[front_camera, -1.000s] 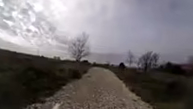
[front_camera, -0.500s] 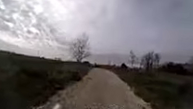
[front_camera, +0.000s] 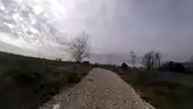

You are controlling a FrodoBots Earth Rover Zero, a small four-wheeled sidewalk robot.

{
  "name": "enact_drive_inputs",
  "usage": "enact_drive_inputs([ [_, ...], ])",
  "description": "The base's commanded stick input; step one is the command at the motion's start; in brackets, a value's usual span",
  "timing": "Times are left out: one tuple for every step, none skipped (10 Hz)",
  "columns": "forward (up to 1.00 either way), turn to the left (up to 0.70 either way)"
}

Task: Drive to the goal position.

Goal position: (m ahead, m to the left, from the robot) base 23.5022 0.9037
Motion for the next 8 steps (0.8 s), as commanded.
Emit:
enact_drive_inputs([
  [0.50,0.00],
  [0.50,0.00],
  [0.50,0.00],
  [0.50,0.00],
  [0.50,0.00],
  [0.50,0.00],
  [0.50,-0.04],
  [0.50,-0.27],
])
